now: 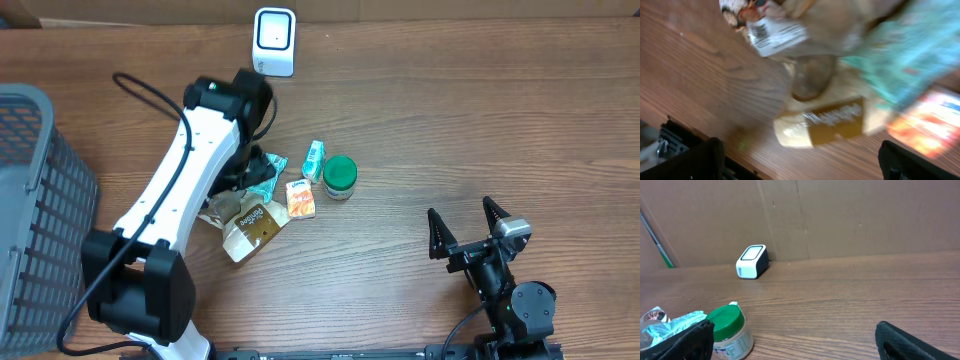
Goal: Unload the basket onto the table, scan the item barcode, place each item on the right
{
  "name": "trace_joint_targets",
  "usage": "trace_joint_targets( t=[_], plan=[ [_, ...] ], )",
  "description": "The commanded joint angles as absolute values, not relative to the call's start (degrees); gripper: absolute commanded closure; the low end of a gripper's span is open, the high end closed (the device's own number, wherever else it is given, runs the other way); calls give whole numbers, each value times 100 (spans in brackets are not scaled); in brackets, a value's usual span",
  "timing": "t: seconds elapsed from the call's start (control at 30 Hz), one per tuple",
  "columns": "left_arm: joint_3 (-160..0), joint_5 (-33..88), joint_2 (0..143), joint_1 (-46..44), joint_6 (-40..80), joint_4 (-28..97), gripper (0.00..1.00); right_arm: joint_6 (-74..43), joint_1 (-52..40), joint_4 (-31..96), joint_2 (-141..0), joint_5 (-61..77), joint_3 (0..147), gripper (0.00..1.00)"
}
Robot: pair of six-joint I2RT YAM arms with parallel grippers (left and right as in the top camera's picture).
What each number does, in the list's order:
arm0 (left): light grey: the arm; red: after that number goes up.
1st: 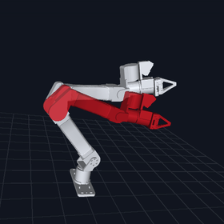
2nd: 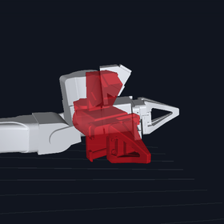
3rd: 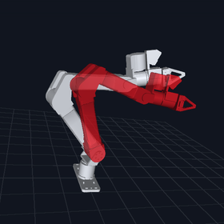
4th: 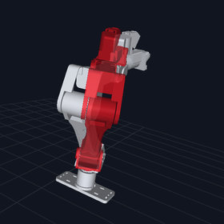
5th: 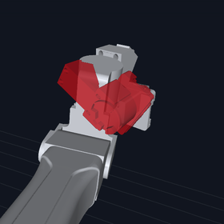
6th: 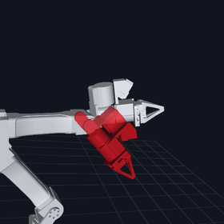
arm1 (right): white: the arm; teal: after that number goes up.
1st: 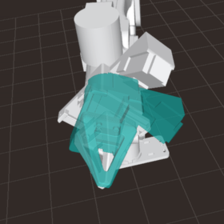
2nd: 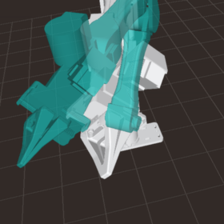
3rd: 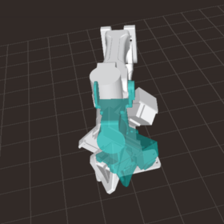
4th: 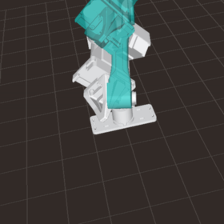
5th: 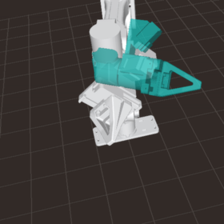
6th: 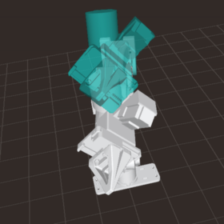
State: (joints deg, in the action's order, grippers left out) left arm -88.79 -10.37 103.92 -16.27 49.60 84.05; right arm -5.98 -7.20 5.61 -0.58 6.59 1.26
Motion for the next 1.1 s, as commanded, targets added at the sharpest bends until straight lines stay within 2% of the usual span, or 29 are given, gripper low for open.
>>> trace_joint_targets(
  t=[0.0,0.07,0.2,0.3,0.4,0.6,0.77,0.9,1.07],
  plan=[
    [-7992,-576,10368,-1219,4528,7898,4,-591,-701,539,-19,624,106,0],
    [-7686,-198,10368,-1076,4254,7590,8,-591,-701,541,-19,624,106,0],
    [-7367,-281,10368,-950,4239,7319,13,-589,-701,539,-19,624,106,0],
    [-7096,-545,10370,-895,4176,6869,27,-591,-701,539,-19,624,106,0],
    [-6831,-766,10374,-895,4060,6287,36,-589,-701,539,-19,624,106,0],
    [-6364,-1522,10374,-897,3645,5183,30,-589,-701,539,-19,624,106,0],
    [-6305,-1712,10374,-897,2099,3977,28,-591,-701,541,-19,624,106,0],
    [-6318,-1712,10374,-897,1125,3347,22,-589,-701,539,-19,624,106,0],
    [-6886,-1686,10138,-897,620,3671,17,-589,-701,539,-19,624,106,0]
  ],
)
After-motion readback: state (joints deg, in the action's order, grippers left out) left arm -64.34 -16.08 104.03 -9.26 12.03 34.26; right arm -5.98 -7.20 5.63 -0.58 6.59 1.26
